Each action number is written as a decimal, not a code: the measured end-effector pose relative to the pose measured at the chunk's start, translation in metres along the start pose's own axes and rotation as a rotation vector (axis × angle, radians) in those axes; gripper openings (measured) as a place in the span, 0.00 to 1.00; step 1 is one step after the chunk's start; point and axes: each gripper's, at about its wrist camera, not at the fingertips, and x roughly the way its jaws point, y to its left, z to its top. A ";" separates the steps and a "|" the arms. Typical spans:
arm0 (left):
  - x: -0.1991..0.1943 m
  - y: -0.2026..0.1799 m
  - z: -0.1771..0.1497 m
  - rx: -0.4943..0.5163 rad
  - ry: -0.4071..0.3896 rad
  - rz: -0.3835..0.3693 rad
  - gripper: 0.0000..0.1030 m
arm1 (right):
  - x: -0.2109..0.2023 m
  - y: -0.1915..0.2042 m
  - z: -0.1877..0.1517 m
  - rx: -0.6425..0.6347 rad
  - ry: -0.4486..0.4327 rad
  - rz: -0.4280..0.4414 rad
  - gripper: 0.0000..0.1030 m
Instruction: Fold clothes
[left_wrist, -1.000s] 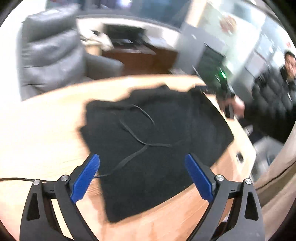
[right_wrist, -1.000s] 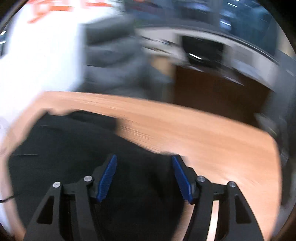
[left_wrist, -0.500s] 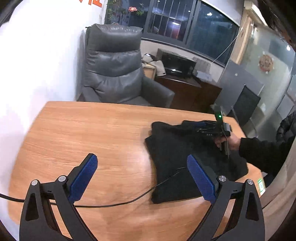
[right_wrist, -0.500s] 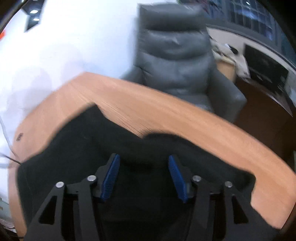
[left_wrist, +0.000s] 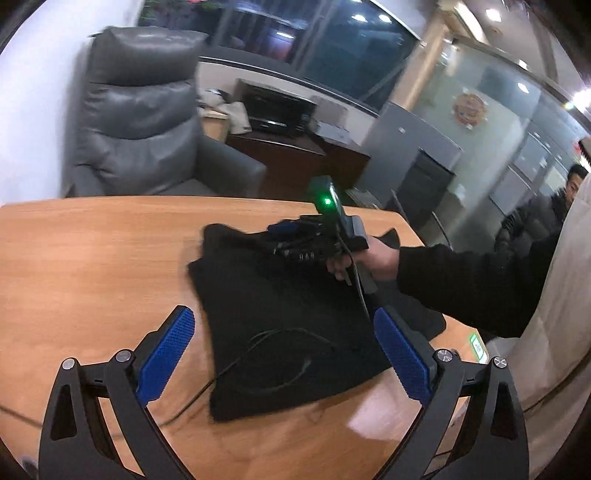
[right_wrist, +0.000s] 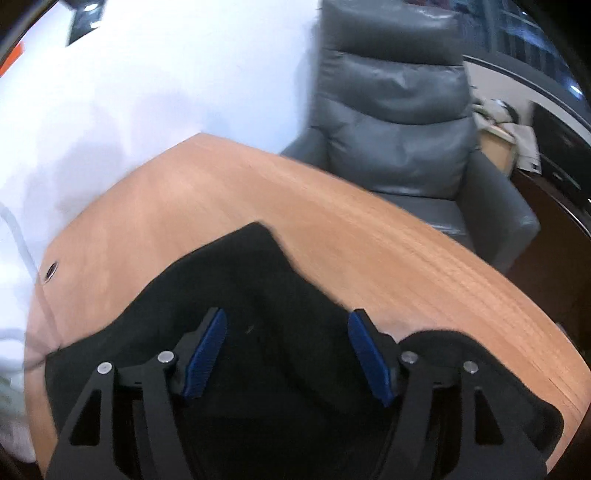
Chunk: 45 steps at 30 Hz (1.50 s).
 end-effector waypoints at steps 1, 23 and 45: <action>0.013 -0.002 0.007 0.034 -0.007 -0.026 0.96 | -0.001 0.000 -0.008 -0.017 0.026 -0.013 0.71; 0.264 0.000 0.010 0.265 0.336 -0.318 0.98 | -0.043 -0.095 0.027 -0.018 0.037 0.062 0.64; 0.261 -0.005 0.002 0.299 0.317 -0.289 0.99 | -0.036 -0.064 0.022 -0.412 0.204 0.038 0.18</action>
